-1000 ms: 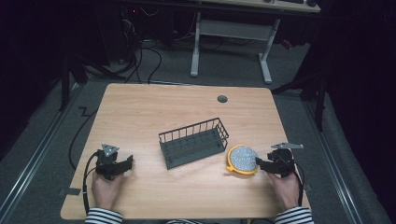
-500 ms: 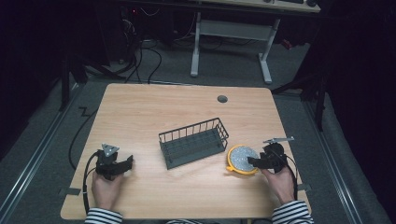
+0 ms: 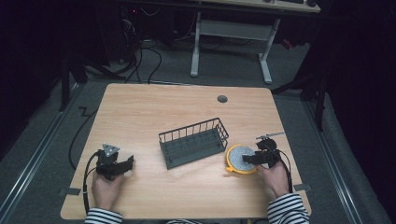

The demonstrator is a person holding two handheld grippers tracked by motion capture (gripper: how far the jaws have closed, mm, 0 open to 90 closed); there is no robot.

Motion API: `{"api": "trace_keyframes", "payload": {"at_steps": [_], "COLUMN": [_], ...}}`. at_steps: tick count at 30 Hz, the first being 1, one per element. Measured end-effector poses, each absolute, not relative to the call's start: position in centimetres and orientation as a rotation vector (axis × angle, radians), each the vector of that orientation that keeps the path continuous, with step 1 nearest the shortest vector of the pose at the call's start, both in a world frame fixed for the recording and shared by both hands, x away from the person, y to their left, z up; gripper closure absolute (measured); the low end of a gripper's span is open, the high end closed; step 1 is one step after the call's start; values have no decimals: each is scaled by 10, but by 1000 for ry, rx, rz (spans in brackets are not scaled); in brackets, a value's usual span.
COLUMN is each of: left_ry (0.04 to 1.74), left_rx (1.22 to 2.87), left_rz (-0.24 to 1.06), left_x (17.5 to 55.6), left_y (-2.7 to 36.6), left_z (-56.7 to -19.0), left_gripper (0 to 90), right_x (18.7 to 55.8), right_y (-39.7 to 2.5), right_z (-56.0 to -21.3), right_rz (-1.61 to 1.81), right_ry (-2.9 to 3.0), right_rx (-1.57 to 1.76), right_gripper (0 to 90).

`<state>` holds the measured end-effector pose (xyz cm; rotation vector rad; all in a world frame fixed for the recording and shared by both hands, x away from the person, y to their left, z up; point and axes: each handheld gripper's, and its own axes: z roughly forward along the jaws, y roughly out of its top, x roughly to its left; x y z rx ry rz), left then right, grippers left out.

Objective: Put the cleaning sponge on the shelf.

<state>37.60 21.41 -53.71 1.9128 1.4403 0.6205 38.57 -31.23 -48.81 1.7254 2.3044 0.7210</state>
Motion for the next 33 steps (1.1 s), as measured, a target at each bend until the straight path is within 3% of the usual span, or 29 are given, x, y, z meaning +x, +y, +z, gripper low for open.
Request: {"api": "trace_keyframes", "payload": {"at_steps": [11, 17, 24, 33], "left_ry": [1441, 1442, 1442, 1442], "left_rx": [1911, 1911, 1909, 1911], "left_rz": [620, 620, 618, 617], "left_x": [376, 376, 376, 376], "left_y": [214, 214, 215, 214], "left_z": [-537, -537, -537, -537], "left_gripper": [265, 264, 264, 264], "right_x": [399, 402, 405, 403], "right_y": [-310, -309, -308, -306], "right_z": [-489, -487, -485, -481], "right_rz": [645, 606, 594, 657], "right_ry": [2368, 2397, 2430, 2431], "right_rx": [1751, 1723, 1655, 1573], "right_gripper": [379, 534, 793, 848]}}
